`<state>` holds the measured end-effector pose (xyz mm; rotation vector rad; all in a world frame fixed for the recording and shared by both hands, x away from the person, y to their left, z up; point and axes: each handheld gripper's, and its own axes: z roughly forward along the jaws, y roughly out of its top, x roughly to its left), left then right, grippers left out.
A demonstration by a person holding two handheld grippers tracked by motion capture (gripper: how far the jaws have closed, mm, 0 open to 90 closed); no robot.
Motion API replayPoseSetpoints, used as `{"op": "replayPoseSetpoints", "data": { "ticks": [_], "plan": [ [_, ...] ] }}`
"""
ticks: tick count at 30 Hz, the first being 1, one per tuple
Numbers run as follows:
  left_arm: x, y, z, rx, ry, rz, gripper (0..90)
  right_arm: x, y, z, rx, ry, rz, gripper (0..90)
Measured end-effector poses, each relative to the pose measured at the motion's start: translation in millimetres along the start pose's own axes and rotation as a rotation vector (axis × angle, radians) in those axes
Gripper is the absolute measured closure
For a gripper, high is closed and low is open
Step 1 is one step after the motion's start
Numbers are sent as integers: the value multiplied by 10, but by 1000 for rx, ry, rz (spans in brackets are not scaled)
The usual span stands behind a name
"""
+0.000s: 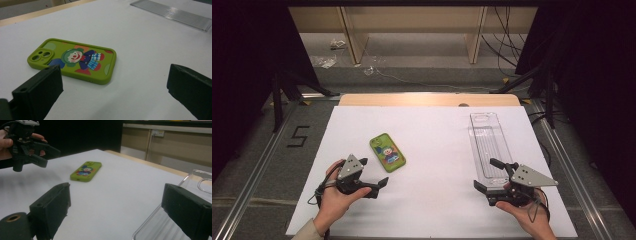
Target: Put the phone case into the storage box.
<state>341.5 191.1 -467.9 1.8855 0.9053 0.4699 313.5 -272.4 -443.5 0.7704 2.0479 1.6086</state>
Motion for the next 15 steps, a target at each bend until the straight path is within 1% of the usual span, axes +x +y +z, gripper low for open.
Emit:
{"op": "replayPoseSetpoints", "data": {
  "ticks": [8,11,12,13,14,15],
  "plan": [
    [9,2,-4,1,9,-3,16,6,0,5,3,0,-3,97],
    [14,19,-10,-14,31,-12,177,7,-2,16,5,-1,-1,97],
    [18,27,-10,-13,33,-11,235,7,-3,18,5,-1,-1,97],
    [20,40,-10,-16,45,-11,235,7,-3,18,5,-1,-1,97],
    [23,47,-8,-19,62,-12,342,8,-4,21,7,-1,-3,97],
    [30,62,-1,-21,72,-26,458,8,-5,23,6,-1,-2,97]
  ]
}}
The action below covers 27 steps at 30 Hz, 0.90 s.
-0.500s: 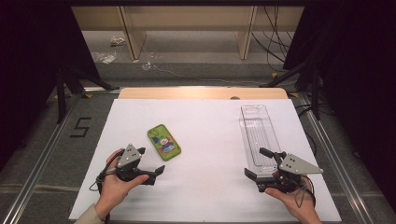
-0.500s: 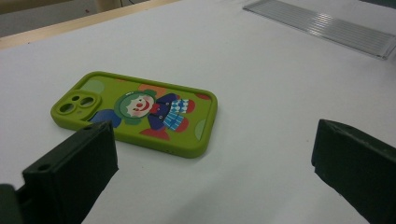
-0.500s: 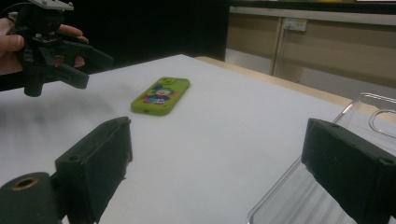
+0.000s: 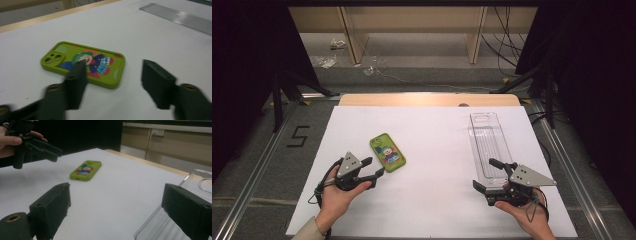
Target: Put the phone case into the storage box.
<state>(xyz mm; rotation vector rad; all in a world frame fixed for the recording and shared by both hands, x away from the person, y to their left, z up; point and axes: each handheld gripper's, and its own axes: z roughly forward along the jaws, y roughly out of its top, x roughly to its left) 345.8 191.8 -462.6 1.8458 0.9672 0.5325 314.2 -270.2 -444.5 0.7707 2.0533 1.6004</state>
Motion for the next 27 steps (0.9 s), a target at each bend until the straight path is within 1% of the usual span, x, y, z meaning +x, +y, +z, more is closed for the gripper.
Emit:
{"op": "replayPoseSetpoints", "data": {
  "ticks": [1,2,3,4,5,7,9,12,15,20,22,24,27],
  "plan": [
    [9,15,10,0,-2,-6,677,-1,1,3,-1,-2,0,97],
    [11,26,21,1,-1,-9,677,-1,1,3,-1,-2,0,97],
    [12,44,42,10,7,-10,837,-1,2,6,0,-2,-2,97],
    [14,54,59,14,11,-10,837,-1,2,6,0,-2,-2,97],
    [16,72,92,25,13,-20,891,-1,2,9,0,-1,-3,97],
    [16,102,153,59,3,-27,898,-1,2,18,1,-3,-6,97],
    [10,117,218,80,-1,-36,899,-1,4,22,1,-4,-7,97],
    [0,149,322,99,-1,-42,899,-6,5,19,0,-7,-5,97],
    [-15,212,471,121,-12,-47,899,-6,4,20,0,-8,-6,97],
    [-60,304,718,164,-14,-31,899,-7,3,21,0,-7,-6,97],
    [-93,345,841,192,-12,-20,899,-8,3,19,1,-10,-8,97],
    [-115,358,911,206,-13,-11,899,-8,4,15,1,-9,-8,97],
    [-172,371,1045,230,-18,-9,899,-10,2,11,0,-10,-8,97]
  ]
}}
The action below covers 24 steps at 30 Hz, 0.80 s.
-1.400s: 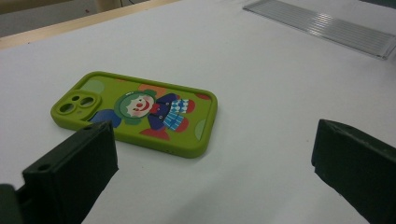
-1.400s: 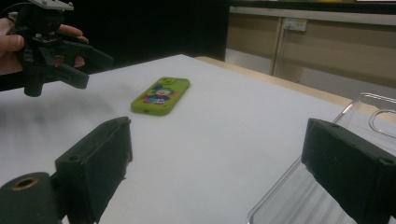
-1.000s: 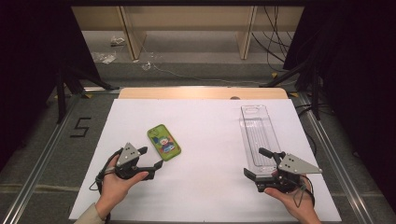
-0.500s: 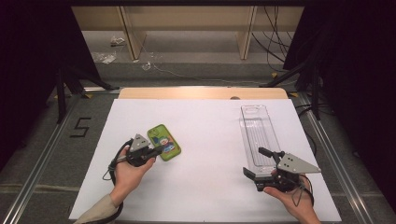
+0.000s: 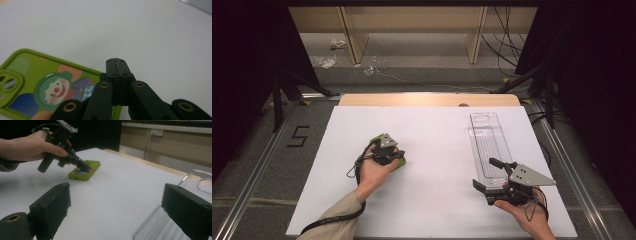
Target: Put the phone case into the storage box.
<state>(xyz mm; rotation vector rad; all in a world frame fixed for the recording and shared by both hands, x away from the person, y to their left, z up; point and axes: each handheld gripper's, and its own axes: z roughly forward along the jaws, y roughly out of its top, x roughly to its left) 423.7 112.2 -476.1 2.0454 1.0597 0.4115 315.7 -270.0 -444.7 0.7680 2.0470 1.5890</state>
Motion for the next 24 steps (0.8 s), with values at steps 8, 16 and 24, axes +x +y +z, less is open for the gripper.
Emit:
{"op": "replayPoseSetpoints", "data": {
  "ticks": [8,16,24],
  "plan": [
    [-67,55,224,57,8,14,898,0,-2,-5,-1,-2,0,97],
    [-90,61,269,88,12,35,898,1,-2,-8,-1,-1,2,97],
    [-112,59,298,106,8,33,898,1,-2,-10,0,-4,1,97]
  ]
}}
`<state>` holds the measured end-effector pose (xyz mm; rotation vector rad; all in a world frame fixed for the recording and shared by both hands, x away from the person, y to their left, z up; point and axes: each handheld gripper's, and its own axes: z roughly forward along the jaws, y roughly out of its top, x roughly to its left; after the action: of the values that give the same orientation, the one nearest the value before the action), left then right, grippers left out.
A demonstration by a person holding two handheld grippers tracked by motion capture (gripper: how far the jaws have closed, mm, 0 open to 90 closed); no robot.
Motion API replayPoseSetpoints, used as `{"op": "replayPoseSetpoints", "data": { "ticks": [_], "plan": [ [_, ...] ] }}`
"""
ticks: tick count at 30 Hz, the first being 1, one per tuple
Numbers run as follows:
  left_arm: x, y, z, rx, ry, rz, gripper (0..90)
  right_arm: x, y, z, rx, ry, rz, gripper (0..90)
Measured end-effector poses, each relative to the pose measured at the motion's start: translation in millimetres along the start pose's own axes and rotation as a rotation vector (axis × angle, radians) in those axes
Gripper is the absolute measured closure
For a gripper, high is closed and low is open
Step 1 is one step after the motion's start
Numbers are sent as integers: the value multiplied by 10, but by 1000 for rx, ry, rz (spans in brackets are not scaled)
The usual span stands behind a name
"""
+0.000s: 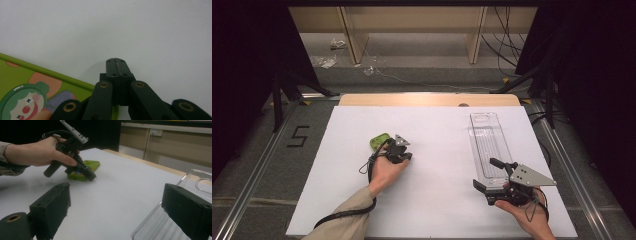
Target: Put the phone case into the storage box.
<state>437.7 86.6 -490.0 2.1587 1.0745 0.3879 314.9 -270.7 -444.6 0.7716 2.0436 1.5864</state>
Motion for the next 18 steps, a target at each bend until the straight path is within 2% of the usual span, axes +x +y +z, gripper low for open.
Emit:
{"op": "replayPoseSetpoints", "data": {
  "ticks": [11,18],
  "plan": [
    [7,-56,-54,1,-4,-14,898,-7,-3,-4,-3,-1,3,98],
    [20,-122,-123,10,-7,-8,898,-8,-3,-7,-3,-2,4,98]
  ]
}}
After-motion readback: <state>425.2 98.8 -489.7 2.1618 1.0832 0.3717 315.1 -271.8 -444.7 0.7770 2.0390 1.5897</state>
